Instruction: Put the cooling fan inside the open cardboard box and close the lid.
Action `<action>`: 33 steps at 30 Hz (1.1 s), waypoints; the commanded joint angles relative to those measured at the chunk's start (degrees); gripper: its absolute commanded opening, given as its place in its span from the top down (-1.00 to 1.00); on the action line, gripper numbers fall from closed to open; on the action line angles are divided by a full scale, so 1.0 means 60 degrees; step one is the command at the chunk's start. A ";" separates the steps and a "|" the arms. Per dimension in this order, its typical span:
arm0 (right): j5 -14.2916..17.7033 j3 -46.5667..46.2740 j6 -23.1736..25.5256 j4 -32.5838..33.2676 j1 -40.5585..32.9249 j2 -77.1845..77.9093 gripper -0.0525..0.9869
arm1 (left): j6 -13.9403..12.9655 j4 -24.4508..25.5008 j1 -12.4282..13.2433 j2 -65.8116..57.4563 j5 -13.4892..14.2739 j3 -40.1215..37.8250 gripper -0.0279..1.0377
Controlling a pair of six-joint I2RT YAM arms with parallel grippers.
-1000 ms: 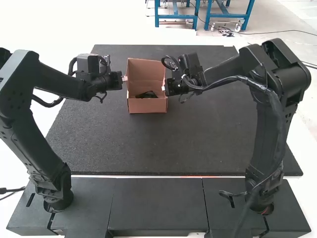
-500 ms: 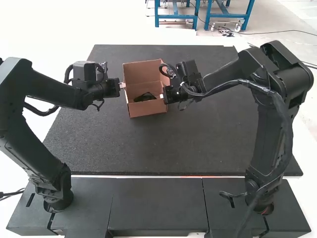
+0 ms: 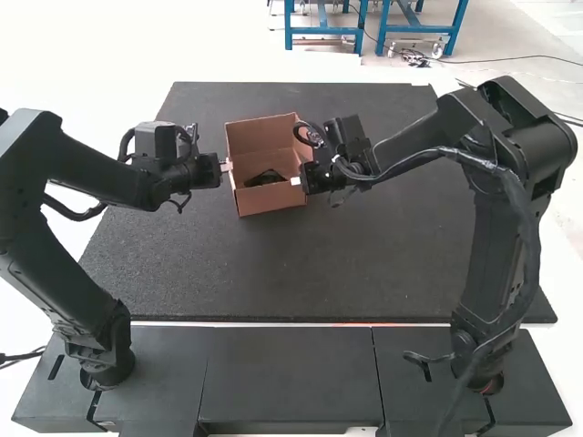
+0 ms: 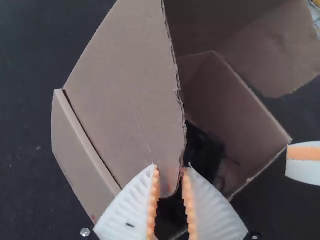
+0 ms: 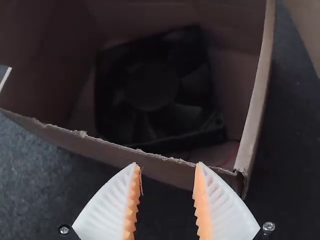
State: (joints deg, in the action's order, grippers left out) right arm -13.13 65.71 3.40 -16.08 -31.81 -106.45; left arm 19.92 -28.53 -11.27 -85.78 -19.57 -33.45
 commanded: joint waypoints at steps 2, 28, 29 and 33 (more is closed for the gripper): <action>-0.0039 0.0020 0.0034 -0.0192 -0.0132 0.0692 0.02 | 0.0166 -0.0034 -0.0026 0.0322 -0.0107 -0.0123 0.14; 0.1880 0.0840 -0.2456 -0.0412 0.0717 0.1146 -0.27 | 0.0195 0.0229 0.0252 0.0600 -0.0107 -0.0474 -0.01; 0.1880 0.0840 -0.2500 -0.0470 0.0776 0.1072 -0.27 | 0.0195 0.0215 0.0252 0.0600 -0.0107 -0.0474 -0.01; 0.1851 0.1060 -0.2603 -0.0763 0.0849 0.0677 -0.27 | 0.0195 0.0141 0.0252 0.0615 -0.0107 -0.0474 -0.01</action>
State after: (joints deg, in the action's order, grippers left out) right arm -2.83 69.41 -10.63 -19.57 -27.38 -100.86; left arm 20.88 -26.98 -10.13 -84.29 -19.57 -34.61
